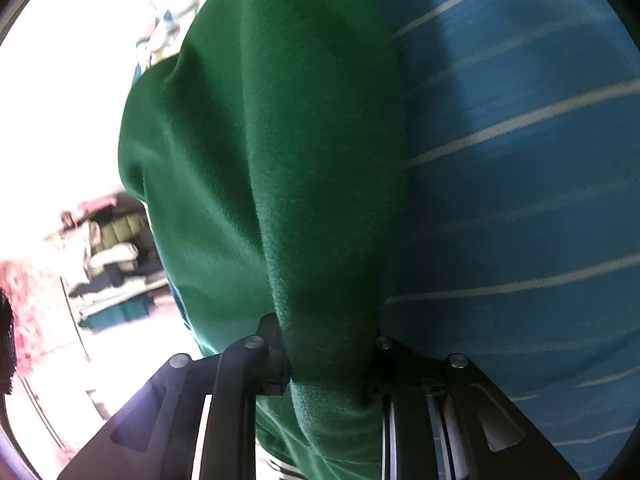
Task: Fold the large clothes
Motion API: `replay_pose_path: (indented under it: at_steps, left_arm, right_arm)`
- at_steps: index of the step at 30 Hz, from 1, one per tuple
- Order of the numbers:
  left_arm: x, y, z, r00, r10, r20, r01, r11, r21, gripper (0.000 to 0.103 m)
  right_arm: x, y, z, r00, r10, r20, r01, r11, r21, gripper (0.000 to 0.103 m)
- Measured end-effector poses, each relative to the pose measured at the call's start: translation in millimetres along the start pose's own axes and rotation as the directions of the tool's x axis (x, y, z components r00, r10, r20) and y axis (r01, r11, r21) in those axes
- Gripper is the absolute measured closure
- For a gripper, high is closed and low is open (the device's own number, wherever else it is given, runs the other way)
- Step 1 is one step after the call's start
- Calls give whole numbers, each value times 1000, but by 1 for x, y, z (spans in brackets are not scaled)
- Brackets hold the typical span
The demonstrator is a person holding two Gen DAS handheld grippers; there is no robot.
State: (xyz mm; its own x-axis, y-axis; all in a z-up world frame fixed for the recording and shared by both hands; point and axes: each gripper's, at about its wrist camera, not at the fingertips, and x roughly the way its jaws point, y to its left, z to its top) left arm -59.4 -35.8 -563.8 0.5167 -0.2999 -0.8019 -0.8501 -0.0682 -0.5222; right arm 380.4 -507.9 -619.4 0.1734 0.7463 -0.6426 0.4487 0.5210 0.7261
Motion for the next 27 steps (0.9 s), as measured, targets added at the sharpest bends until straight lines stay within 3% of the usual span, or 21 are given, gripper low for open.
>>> replay_pose_path:
  at_steps: [1, 3, 6, 10, 13, 14, 15, 18, 20, 22, 24, 27]
  left_arm:
    - [3, 7, 6, 1000, -15, 23, 17, 997, -71, 52]
    - [1, 6, 11, 999, 18, 47, -13, 993, -117, 58]
    - [-10, -15, 16, 990, 92, 106, -86, 995, -60, 64]
    - [-29, -38, 50, 979, 70, 191, -78, 996, 37, 65]
    - [-33, -57, 85, 972, 65, 224, -89, 991, 100, 65]
    - [-34, -68, 99, 969, 68, 237, -104, 985, 139, 65]
    - [-34, -78, 111, 966, 70, 247, -116, 978, 176, 65]
    - [-36, -104, 142, 952, 85, 295, -168, 949, 268, 65]
    - [-36, -120, 159, 941, 115, 318, -224, 916, 333, 65]
    - [-41, -130, 167, 936, 147, 321, -275, 873, 402, 65]
    - [-40, -142, 160, 923, 215, 320, -354, 802, 481, 65]
    - [-55, -149, 133, 884, 279, 374, -457, 678, 576, 62]
  right_arm:
    - [6, 6, 3, 1000, -2, -12, 2, 1000, -11, 77]
    - [8, 5, 6, 999, -24, -46, 22, 999, -40, 64]
    - [5, 9, 10, 995, -80, -58, 73, 990, -118, 52]
    - [-9, 9, 25, 993, -115, -2, 113, 977, -181, 39]
    - [-9, -3, 33, 996, -89, 7, 89, 982, -168, 39]
    - [-7, -9, 33, 997, -78, 1, 77, 985, -154, 43]
    - [-5, -13, 31, 997, -76, 3, 76, 985, -152, 60]
    - [2, -15, 4, 999, -48, 12, 49, 994, -93, 72]
    - [-6, -25, -15, 999, -42, -7, 42, 998, -41, 74]
    - [-10, -33, -39, 993, -109, -55, 106, 993, -42, 73]
    - [-18, -34, -48, 981, -172, -95, 166, 984, -68, 56]
    - [-45, -17, -52, 940, -328, -91, 307, 933, -188, 51]
